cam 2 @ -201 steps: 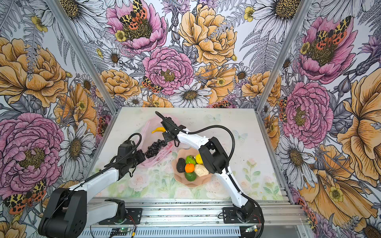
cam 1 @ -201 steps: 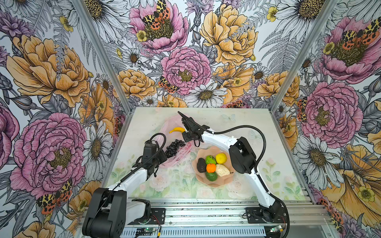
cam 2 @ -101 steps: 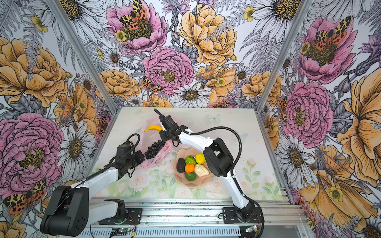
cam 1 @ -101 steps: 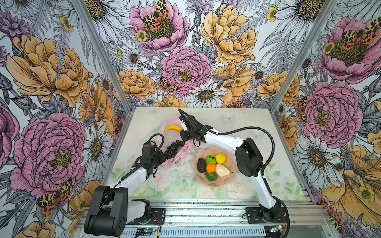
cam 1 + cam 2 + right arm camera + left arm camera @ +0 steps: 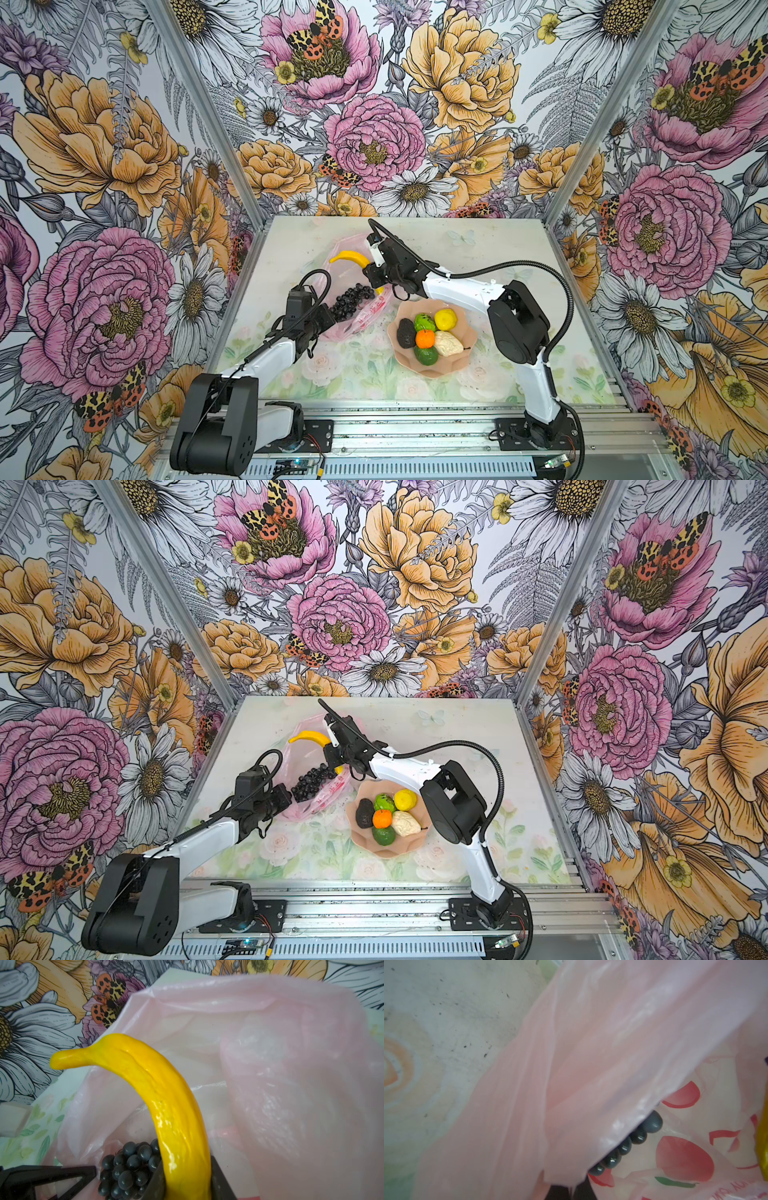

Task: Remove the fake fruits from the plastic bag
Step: 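Close the right gripper on the banana's end and lift it out, then carry the banana with the right gripper over the bowl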

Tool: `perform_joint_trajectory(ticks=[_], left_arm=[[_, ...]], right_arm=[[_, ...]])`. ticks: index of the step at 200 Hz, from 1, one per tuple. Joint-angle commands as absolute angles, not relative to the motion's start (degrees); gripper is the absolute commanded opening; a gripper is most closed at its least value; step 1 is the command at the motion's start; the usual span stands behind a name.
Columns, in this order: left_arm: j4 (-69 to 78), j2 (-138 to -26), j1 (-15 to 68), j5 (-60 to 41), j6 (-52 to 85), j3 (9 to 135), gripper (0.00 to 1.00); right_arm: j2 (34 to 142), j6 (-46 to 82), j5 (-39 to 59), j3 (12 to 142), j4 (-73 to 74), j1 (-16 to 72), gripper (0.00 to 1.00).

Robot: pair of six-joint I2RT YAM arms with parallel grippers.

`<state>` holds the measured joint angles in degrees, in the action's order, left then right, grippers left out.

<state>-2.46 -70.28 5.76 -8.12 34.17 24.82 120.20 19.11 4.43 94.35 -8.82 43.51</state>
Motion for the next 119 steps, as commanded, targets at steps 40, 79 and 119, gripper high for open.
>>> perform_joint_trajectory(ticks=[40, 79, 119], left_arm=[[-0.7, -71.0, 5.2, -9.2, 34.4, 25.0, 0.00], [-0.7, -71.1, 5.2, -9.3, 34.3, 25.1, 0.00], [-0.9, -71.0, 5.2, -9.3, 34.3, 25.1, 0.00]], right_arm=[[115.3, 22.7, 4.3, 92.1, 0.0, 42.5, 0.18], [111.6, 22.2, 2.4, 90.9, -1.9, 41.9, 0.19], [102.5, 18.4, -0.6, 83.4, -6.5, 40.0, 0.20]])
